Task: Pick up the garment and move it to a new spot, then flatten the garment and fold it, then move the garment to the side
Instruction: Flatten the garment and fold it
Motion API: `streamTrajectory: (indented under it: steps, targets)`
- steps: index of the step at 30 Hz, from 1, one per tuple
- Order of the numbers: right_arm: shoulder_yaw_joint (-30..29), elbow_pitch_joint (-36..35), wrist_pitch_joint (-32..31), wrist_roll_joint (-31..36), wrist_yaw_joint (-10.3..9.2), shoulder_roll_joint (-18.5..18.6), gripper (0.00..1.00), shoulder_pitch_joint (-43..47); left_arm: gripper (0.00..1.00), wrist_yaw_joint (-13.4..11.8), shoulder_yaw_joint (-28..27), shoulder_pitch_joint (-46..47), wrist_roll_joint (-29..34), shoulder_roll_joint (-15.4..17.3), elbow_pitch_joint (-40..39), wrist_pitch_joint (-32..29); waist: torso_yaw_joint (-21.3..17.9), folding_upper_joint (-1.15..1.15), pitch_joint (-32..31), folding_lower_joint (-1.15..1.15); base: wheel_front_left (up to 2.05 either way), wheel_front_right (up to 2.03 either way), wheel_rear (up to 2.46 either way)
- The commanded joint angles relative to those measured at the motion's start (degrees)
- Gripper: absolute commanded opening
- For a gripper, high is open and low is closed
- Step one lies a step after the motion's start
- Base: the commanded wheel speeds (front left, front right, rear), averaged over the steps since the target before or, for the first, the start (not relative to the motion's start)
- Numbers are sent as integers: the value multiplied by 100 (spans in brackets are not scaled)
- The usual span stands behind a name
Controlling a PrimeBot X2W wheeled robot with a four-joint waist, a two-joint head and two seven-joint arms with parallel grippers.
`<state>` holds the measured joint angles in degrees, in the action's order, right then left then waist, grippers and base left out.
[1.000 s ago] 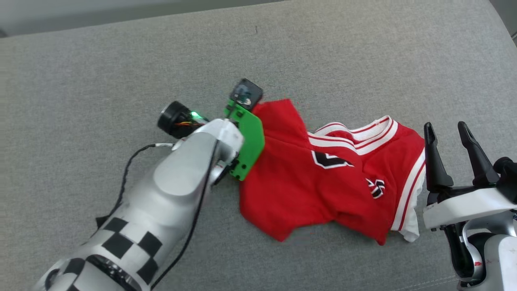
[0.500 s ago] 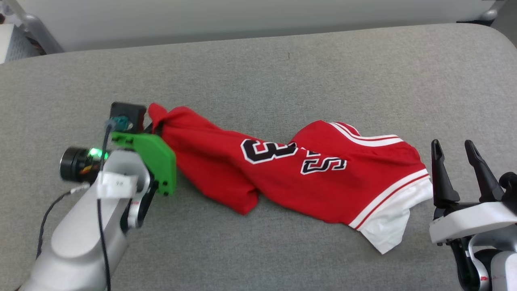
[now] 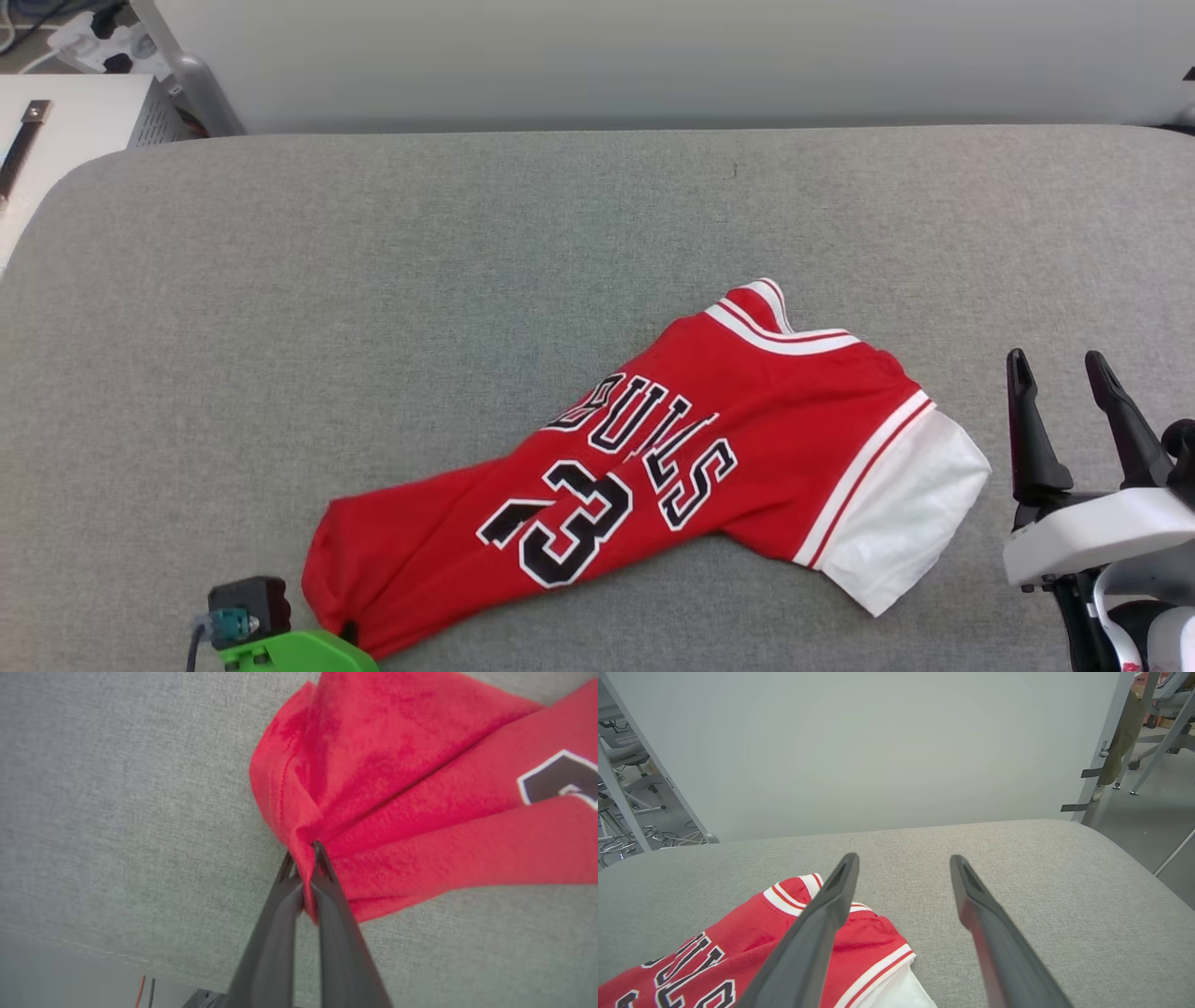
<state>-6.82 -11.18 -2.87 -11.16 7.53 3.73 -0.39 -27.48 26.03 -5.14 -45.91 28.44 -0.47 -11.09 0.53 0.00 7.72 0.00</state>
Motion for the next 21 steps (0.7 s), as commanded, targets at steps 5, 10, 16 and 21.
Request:
streamTrajectory:
  steps: [5, 10, 16, 21]
  targets:
    - [17, -116, -126, 73, -4, -30, 100, 133, 3, 238, 13, -130, -216, -276, 304, 203, 78, 0, -156, 0, 0, 0, 0]
    - [14, -191, -218, 120, -4, -31, 100, 263, 100, 400, 15, 53, -110, -319, 407, 481, 94, 0, -319, 0, 0, 0, 0]
    - [32, -280, -310, 150, -4, -42, 100, 420, 100, 333, -48, 242, 206, -191, 175, 838, 118, 0, -524, 0, 0, 0, 0]
    - [55, -346, -360, 156, -4, -54, 100, 491, 100, 288, -52, 464, 459, -42, -117, 954, 118, 0, -624, 0, 0, 0, 0]
